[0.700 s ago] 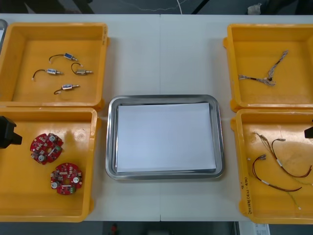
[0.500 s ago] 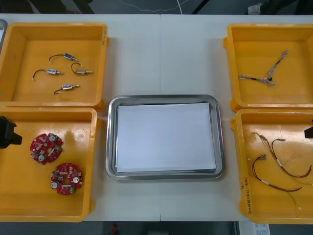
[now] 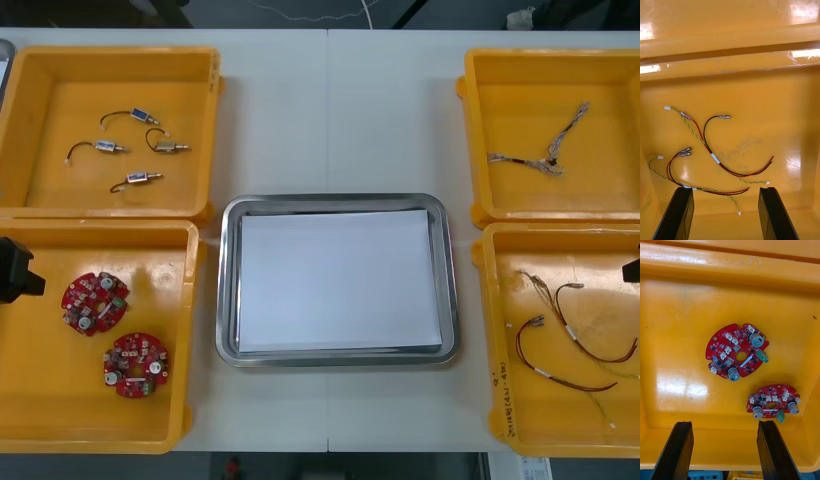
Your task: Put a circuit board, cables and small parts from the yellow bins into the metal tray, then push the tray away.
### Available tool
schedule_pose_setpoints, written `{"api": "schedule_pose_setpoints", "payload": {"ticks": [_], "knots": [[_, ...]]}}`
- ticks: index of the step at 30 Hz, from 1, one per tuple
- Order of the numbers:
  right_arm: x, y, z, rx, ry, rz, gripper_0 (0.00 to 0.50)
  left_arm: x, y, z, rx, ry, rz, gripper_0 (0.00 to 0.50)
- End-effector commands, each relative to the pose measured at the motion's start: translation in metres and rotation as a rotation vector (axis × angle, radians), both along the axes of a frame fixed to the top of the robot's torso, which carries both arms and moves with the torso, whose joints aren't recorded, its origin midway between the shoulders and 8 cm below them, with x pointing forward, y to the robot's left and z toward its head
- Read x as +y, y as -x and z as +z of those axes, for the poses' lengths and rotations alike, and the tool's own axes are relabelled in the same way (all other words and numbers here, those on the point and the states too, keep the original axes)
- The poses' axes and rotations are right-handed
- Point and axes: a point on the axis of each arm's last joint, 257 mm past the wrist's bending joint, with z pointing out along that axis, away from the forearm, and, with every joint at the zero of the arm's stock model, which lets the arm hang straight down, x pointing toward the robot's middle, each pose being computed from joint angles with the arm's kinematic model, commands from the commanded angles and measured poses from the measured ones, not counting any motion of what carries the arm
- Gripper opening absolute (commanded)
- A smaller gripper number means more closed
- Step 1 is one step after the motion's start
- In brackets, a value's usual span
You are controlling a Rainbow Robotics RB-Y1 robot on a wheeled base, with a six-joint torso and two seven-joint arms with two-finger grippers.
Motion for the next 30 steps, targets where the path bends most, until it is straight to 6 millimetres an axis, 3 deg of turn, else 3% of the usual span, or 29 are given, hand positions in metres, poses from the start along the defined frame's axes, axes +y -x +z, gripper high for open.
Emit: {"api": "schedule_pose_setpoints", "payload": {"ticks": [1,30], "knots": [[-0.0029,-0.0023,0.0138,-0.017,0.058,0.05,0.5,0.0142,0.0006,0.0107,-0.019,-0.038,0.001,0.5],[-0.0029,-0.0023,0.0138,-0.017,0.058,0.05,0.5,0.0142,0.0006,0.0107,-0.019,-0.038,0.001,0.5]]}}
